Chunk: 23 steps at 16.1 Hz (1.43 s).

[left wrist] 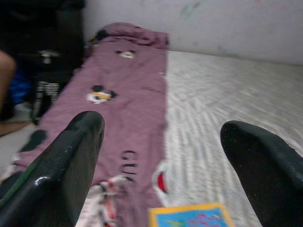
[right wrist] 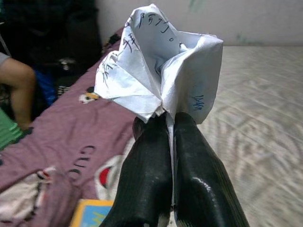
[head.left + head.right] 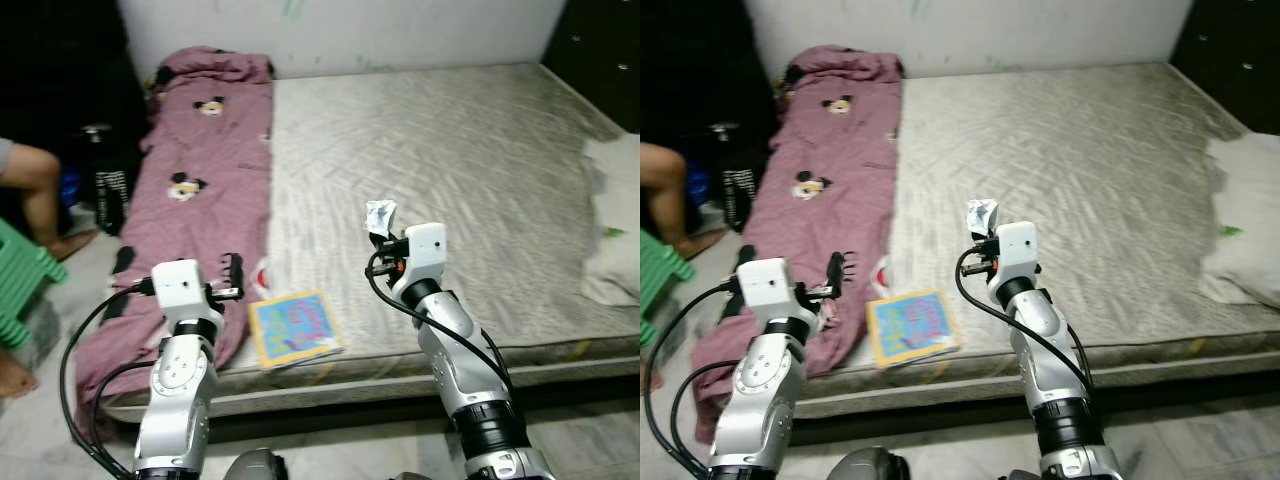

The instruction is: Clean up the room

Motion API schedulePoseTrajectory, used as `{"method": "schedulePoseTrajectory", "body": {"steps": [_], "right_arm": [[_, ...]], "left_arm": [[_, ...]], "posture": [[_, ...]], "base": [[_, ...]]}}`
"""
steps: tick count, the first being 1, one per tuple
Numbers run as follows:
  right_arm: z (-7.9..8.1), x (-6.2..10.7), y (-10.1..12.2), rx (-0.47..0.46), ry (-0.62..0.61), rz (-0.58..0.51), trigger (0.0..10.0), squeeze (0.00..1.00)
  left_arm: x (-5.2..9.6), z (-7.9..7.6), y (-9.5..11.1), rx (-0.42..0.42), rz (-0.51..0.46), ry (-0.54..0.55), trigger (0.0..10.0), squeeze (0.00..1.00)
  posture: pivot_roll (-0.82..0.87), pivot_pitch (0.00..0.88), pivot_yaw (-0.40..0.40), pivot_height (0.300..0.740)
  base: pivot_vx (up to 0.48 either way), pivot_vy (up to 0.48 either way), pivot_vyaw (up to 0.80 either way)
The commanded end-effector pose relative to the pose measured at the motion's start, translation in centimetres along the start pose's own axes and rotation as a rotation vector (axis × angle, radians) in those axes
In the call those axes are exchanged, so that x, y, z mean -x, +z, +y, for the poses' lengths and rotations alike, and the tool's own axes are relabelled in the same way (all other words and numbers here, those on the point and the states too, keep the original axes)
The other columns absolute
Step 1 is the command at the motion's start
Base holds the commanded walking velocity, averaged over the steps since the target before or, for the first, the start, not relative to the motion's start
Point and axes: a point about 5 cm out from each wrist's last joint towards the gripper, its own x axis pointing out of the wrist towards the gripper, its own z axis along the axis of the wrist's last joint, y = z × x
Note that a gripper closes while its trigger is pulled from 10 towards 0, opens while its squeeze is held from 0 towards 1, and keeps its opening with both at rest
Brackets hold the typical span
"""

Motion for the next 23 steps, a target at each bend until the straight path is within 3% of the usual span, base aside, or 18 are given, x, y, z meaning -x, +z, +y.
{"method": "schedulePoseTrajectory", "body": {"steps": [1,7,11,18,23], "right_arm": [[0.26,-0.34,0.17,-0.004,0.017,0.004,10.0,0.00],[0.92,-0.80,0.67,-0.009,0.056,-0.024,10.0,0.00],[0.97,-0.84,0.64,-0.003,0.057,-0.022,10.0,0.00],[0.87,-0.87,0.42,-0.005,0.060,-0.010,10.0,0.00],[1.20,-1.03,0.49,0.012,0.086,-0.014,10.0,0.00]], "left_arm": [[0.08,0.24,0.40,0.000,-0.011,0.005,10.0,0.00],[0.15,0.69,0.64,0.007,-0.022,0.037,10.0,0.00],[0.20,0.56,0.71,0.012,-0.024,0.020,10.0,0.00],[0.41,0.55,0.99,0.018,-0.042,0.026,10.0,0.00],[0.64,1.14,1.34,-0.040,-0.069,0.103,10.0,0.00]], "posture": [[-0.09,0.017,0.025,0.740],[-0.07,0.016,0.017,0.740],[-0.07,0.018,0.017,0.740],[-0.07,0.022,0.009,0.740],[-0.06,0.014,0.002,0.740]], "base": [[0.000,0.480,0.00],[0.000,0.480,0.00],[0.000,0.480,0.80],[0.000,0.480,0.00],[0.000,0.000,0.00]]}}
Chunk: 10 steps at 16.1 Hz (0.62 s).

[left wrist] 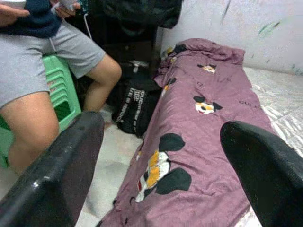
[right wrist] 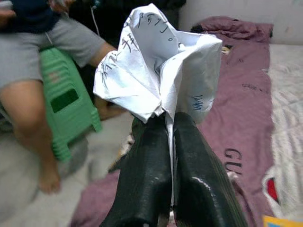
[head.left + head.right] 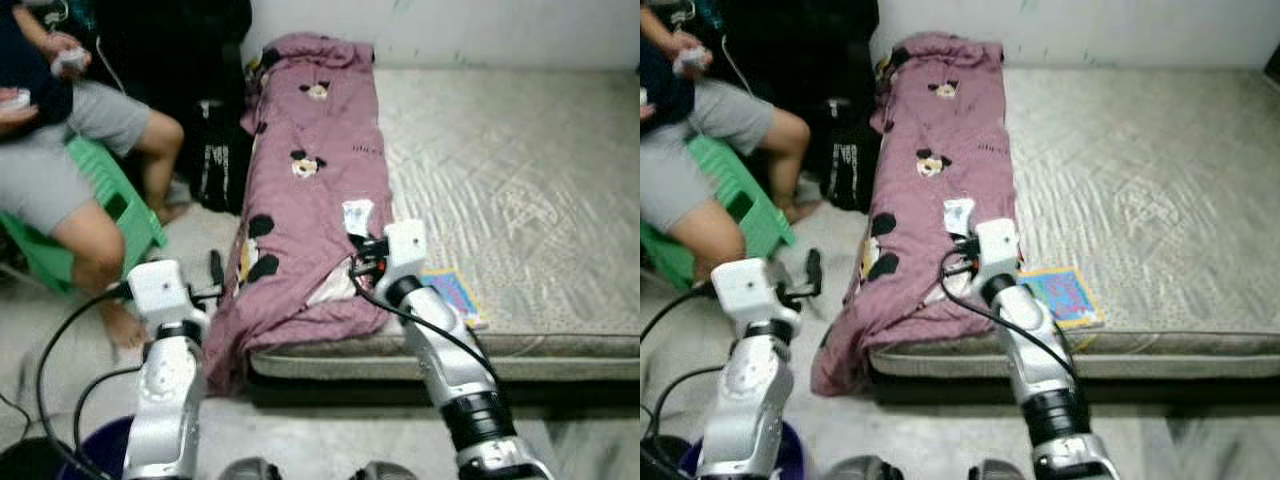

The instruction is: Clean up the room

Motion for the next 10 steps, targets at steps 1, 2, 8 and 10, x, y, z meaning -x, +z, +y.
{"method": "schedulePoseTrajectory", "body": {"steps": [1,2,8,10], "right_arm": [[0.66,-0.37,0.63,0.011,0.029,-0.027,10.0,0.00],[0.70,-0.38,0.61,0.010,0.029,-0.026,10.0,0.00],[0.59,-0.57,0.69,0.011,0.030,-0.026,10.0,0.00],[0.62,-0.61,0.67,0.010,0.029,-0.026,10.0,0.00]], "left_arm": [[0.21,0.07,0.75,0.056,-0.038,-0.051,10.0,0.00],[0.25,0.19,0.69,0.020,-0.033,-0.028,10.0,0.00],[0.02,0.03,0.68,0.015,-0.041,-0.030,10.0,0.00],[0.05,0.29,0.60,0.014,-0.035,-0.010,10.0,0.00]], "posture": [[-0.06,0.014,0.002,0.740],[-0.06,0.014,0.002,0.740],[-0.06,0.009,-0.004,0.740],[-0.06,0.010,-0.006,0.740]], "base": [[0.000,0.000,0.80],[0.000,0.000,0.80],[0.000,0.000,0.80],[0.000,0.000,0.80]]}}
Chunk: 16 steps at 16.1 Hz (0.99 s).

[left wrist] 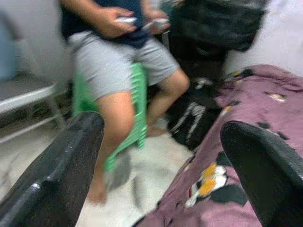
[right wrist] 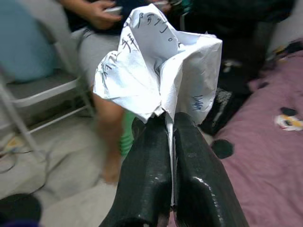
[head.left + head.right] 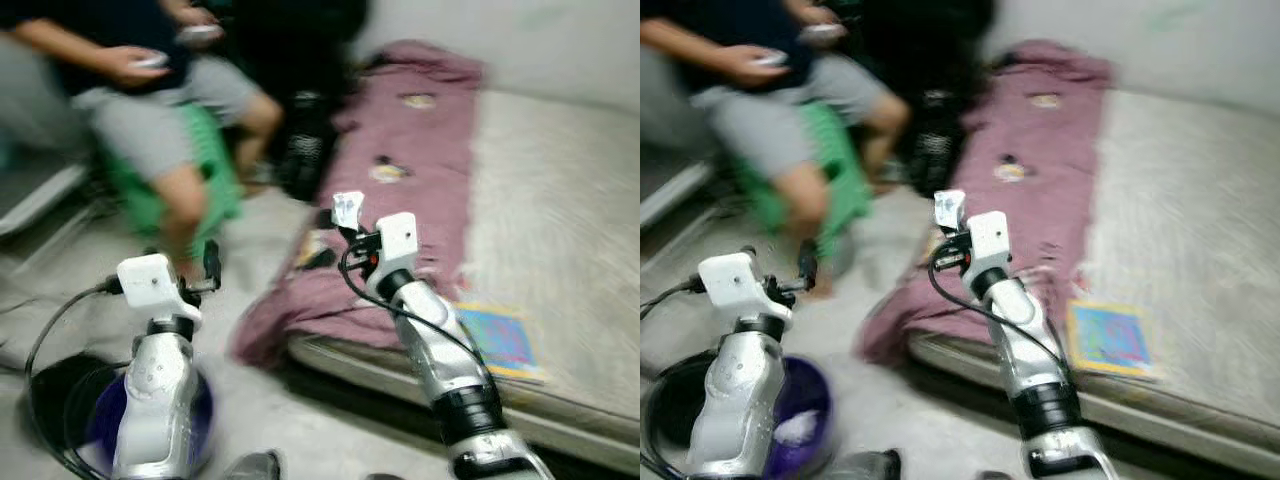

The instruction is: Clean up the room

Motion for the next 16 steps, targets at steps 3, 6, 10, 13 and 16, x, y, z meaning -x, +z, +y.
{"method": "schedulePoseTrajectory", "body": {"steps": [3,6,10,13,16], "right_arm": [[-0.12,-0.03,0.00,0.005,0.003,0.005,10.0,0.00],[-0.07,-0.17,0.07,0.005,0.007,0.003,10.0,0.00],[0.04,-0.29,0.09,0.004,0.010,0.002,10.0,0.00],[0.19,-0.40,0.09,0.004,0.015,0.001,10.0,0.00],[0.25,-0.46,0.07,0.004,0.019,0.001,10.0,0.00]], "left_arm": [[-0.10,0.18,0.01,-0.014,0.005,0.011,10.0,0.00],[-0.22,0.33,-0.06,-0.023,0.014,0.019,10.0,0.00],[-0.27,0.40,-0.01,-0.030,0.011,0.027,10.0,0.00],[-0.26,0.41,0.05,-0.032,0.007,0.029,10.0,0.00],[-0.27,0.40,0.09,-0.037,0.004,0.027,10.0,0.00]], "posture": [[-0.06,0.019,-0.007,0.740],[-0.06,0.022,-0.008,0.740],[-0.06,0.020,-0.008,0.740],[-0.05,0.016,-0.008,0.740],[-0.05,0.013,-0.009,0.740]], "base": [[0.000,0.000,0.80],[0.000,0.000,0.80],[0.000,0.000,0.80],[0.000,0.000,0.80],[0.000,0.000,0.80]]}}
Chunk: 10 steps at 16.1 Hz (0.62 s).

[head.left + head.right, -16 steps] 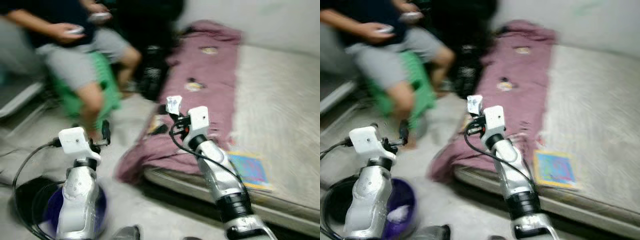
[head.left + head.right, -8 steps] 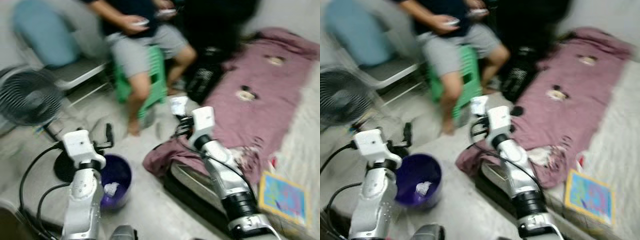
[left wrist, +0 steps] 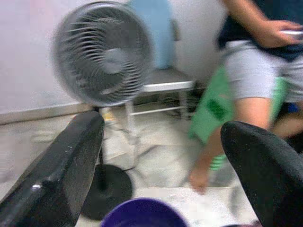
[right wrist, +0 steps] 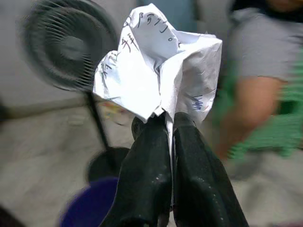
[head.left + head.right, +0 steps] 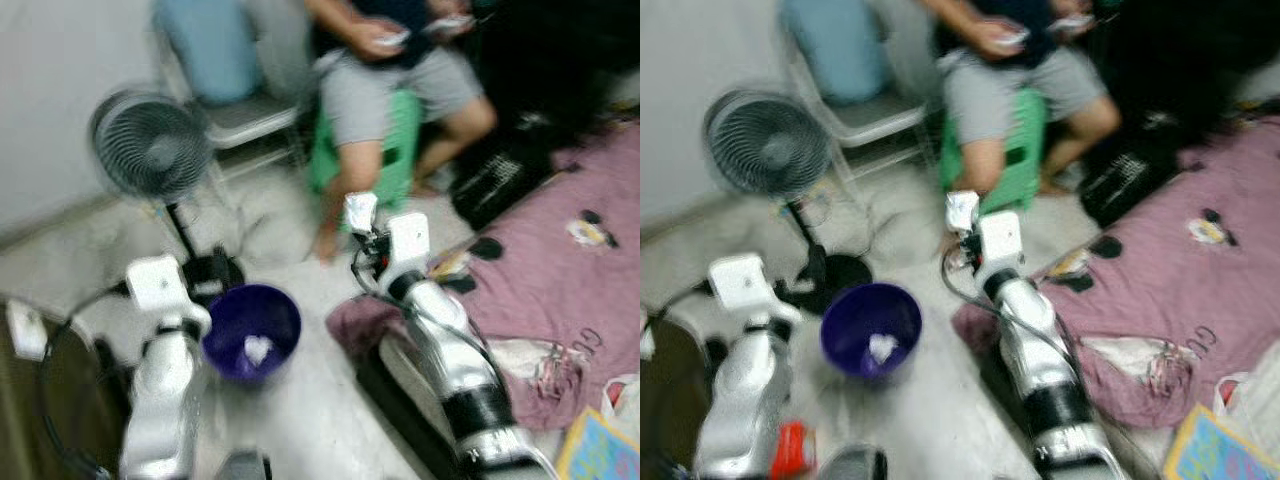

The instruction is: Clean up the room

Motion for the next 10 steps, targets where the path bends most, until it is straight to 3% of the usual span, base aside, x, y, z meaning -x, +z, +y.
{"method": "schedulePoseTrajectory", "body": {"steps": [1,10], "right_arm": [[-0.18,-0.04,0.19,0.016,0.007,-0.002,10.0,0.00],[-0.06,0.01,0.03,0.019,0.022,-0.001,10.0,0.00]], "left_arm": [[-0.11,-0.39,0.28,-0.003,-0.012,-0.011,10.0,0.00],[0.01,-0.66,0.24,-0.015,-0.013,-0.027,10.0,0.00]], "posture": [[-0.05,0.013,-0.009,0.740],[-0.05,0.002,-0.010,0.740]], "base": [[0.000,0.000,0.80],[0.000,0.000,0.80]]}}
